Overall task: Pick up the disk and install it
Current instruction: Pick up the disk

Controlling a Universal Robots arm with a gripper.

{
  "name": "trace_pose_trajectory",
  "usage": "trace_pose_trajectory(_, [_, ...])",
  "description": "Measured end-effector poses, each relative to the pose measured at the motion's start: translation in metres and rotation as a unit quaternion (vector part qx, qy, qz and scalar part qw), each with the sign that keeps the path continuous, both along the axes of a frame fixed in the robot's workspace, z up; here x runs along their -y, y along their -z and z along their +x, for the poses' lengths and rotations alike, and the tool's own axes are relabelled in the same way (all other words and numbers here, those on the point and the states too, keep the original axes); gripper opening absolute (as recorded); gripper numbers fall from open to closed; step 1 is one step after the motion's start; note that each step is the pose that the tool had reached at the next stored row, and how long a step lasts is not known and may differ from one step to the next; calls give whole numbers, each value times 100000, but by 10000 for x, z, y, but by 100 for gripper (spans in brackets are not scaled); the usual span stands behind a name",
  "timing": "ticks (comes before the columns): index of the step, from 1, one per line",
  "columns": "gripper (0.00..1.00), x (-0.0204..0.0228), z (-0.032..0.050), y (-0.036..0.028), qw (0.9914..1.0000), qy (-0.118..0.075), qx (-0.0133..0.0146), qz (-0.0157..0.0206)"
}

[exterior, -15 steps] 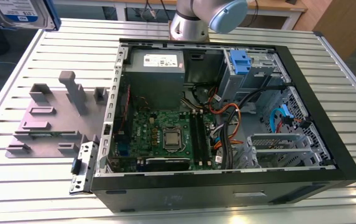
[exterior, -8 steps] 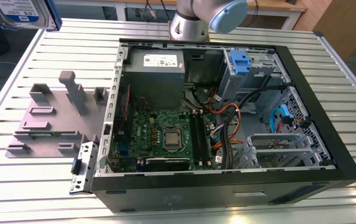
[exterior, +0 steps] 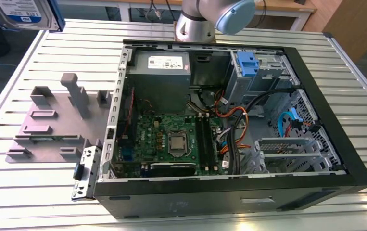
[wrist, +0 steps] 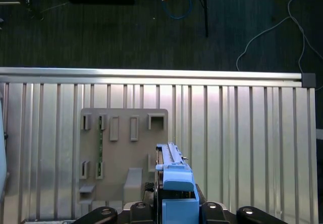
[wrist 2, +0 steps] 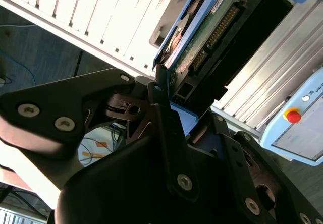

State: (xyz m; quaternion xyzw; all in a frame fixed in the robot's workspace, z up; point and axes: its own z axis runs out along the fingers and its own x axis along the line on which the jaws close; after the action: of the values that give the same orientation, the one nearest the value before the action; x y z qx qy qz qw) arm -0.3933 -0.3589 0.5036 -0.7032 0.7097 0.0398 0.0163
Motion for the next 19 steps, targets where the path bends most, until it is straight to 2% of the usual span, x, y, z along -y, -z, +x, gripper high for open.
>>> trace_pose_trajectory(19, [37,0,45,0,100000,0,-2,1])
